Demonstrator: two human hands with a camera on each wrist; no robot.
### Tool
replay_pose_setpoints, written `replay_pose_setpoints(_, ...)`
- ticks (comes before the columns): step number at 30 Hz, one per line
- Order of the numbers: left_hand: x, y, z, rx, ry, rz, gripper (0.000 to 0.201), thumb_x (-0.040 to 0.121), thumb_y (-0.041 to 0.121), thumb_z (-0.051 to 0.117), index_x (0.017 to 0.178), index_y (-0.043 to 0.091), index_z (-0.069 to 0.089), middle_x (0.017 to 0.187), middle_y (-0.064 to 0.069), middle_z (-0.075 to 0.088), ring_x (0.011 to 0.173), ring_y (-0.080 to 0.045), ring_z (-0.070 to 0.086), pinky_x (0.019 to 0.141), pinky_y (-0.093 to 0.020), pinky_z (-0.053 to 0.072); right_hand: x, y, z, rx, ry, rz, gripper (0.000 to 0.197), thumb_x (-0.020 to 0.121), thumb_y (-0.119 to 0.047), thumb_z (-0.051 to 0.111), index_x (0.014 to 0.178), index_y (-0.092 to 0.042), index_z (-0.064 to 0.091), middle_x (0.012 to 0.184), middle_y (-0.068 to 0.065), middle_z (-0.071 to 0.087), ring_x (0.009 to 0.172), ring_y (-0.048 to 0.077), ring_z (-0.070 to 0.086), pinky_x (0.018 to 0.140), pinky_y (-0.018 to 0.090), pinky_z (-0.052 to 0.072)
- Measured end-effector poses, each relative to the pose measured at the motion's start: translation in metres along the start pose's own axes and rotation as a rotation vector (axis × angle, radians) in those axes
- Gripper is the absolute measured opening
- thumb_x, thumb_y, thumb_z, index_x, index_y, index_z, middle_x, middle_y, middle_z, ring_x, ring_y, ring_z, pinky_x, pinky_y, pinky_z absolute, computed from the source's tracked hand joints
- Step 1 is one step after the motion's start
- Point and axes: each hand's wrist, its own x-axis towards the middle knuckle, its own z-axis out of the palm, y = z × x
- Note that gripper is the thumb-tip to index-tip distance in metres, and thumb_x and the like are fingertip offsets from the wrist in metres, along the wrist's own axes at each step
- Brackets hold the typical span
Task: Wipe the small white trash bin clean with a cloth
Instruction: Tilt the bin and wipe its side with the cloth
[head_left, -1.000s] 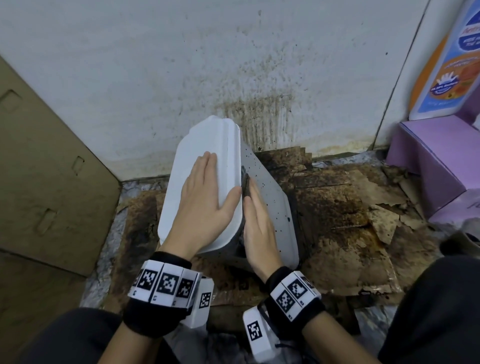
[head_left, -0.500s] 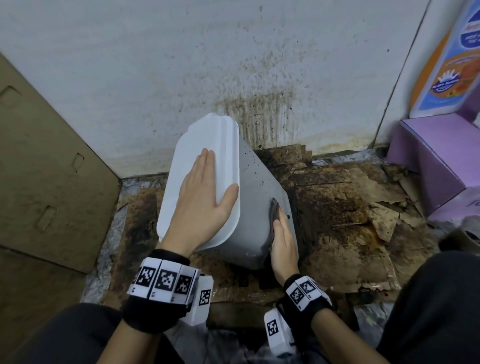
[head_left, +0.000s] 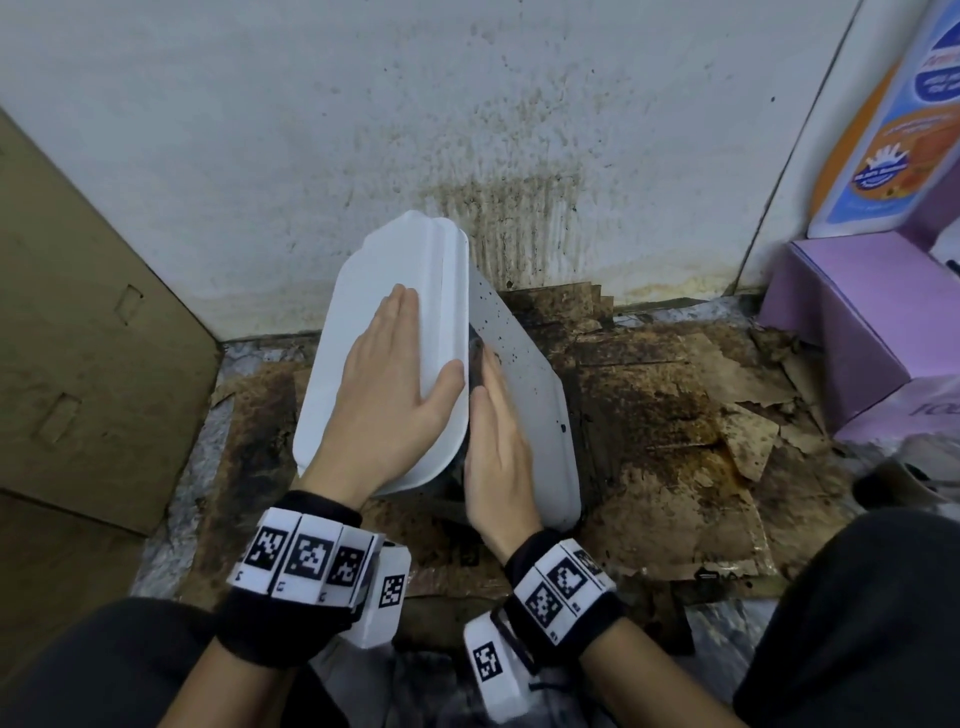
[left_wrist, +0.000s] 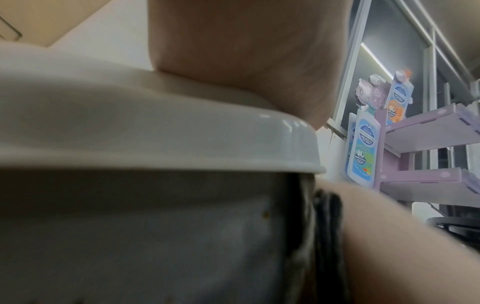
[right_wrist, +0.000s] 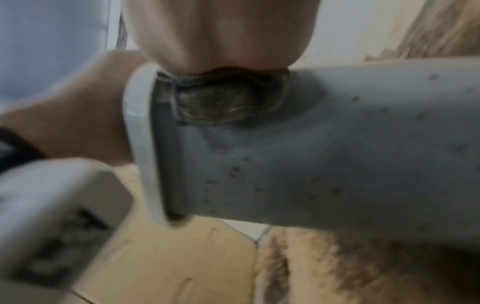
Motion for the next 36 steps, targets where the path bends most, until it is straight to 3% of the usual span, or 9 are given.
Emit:
replay_pose_setpoints(4, 0.0, -0.001, -0.001, -0.003, -0.006, 0.003, 0.085, 0.096, 0.057, 0.03, 0.165, 0.017, -0.001, 0.174, 0.002, -0.004, 0.159, -0.01, -0.004, 0.129, -0.035, 0.001, -0.005, 0.038, -0.017, -0.035, 0.012, -0.01, 0.051, 0.111, -0.037, 0.024, 0.161, -0.028, 0.029, 0.167, -0.017, 0.028, 0.154, -0.002, 0.021, 0.129, 0.038, 0.018)
replay_pose_setpoints(10, -0.001, -0.004, -0.004, -0.024, 0.009, -0.007, 0.084, 0.097, 0.056, 0.033, 0.166, 0.019, 0.002, 0.174, 0.003, -0.001, 0.159, -0.01, -0.001, 0.13, -0.038, 0.004, -0.02, 0.108, -0.049, -0.118, 0.094, 0.203, 0.049, 0.11, -0.04, 0.023, 0.159, -0.038, 0.025, 0.167, -0.019, 0.023, 0.153, -0.007, 0.017, 0.13, 0.036, 0.015)
replay_pose_setpoints(15, 0.0, -0.002, -0.002, -0.033, 0.014, -0.008, 0.084, 0.097, 0.055, 0.036, 0.166, 0.019, 0.003, 0.174, 0.003, 0.001, 0.159, -0.01, 0.0, 0.129, -0.038, 0.005, -0.02, 0.136, -0.066, -0.067, 0.174, 0.347, 0.048, 0.114, -0.029, 0.024, 0.162, -0.027, 0.026, 0.168, -0.009, 0.028, 0.152, 0.002, 0.024, 0.129, 0.034, 0.016)
replay_pose_setpoints(19, -0.002, 0.0, -0.004, -0.044, 0.017, -0.014, 0.078, 0.105, 0.048, 0.043, 0.166, 0.02, 0.002, 0.174, 0.004, 0.0, 0.159, -0.009, 0.0, 0.129, -0.036, 0.004, -0.018, 0.146, -0.071, -0.047, 0.209, 0.448, 0.049, 0.113, -0.027, 0.024, 0.162, -0.022, 0.025, 0.169, -0.004, 0.026, 0.154, 0.009, 0.023, 0.127, 0.031, 0.015)
replay_pose_setpoints(27, 0.002, 0.005, -0.001, -0.015, -0.012, 0.016, 0.086, 0.096, 0.058, 0.034, 0.166, 0.019, 0.001, 0.174, 0.004, -0.002, 0.159, -0.009, -0.003, 0.129, -0.034, 0.002, -0.016, 0.159, -0.071, 0.038, 0.272, 0.492, 0.05, 0.113, -0.032, 0.023, 0.162, -0.025, 0.024, 0.169, -0.006, 0.024, 0.155, 0.01, 0.021, 0.129, 0.038, 0.014)
replay_pose_setpoints(33, 0.002, 0.004, 0.001, 0.014, -0.004, 0.024, 0.086, 0.096, 0.057, 0.032, 0.166, 0.018, 0.001, 0.174, 0.002, -0.002, 0.159, -0.01, -0.003, 0.128, -0.033, 0.001, -0.012, 0.142, -0.061, 0.098, 0.352, 0.493, 0.049, 0.112, -0.032, 0.026, 0.16, -0.027, 0.035, 0.165, -0.008, 0.034, 0.153, 0.012, 0.028, 0.128, 0.038, 0.018)
replay_pose_setpoints(36, 0.001, 0.003, 0.0, 0.017, 0.0, 0.019, 0.086, 0.096, 0.056, 0.032, 0.166, 0.017, 0.001, 0.174, 0.001, -0.002, 0.159, -0.011, -0.002, 0.129, -0.034, 0.001, -0.009, 0.125, -0.048, 0.056, 0.376, 0.447, 0.058, 0.103, -0.041, 0.025, 0.159, -0.029, 0.036, 0.164, -0.009, 0.036, 0.154, 0.012, 0.028, 0.128, 0.041, 0.018)
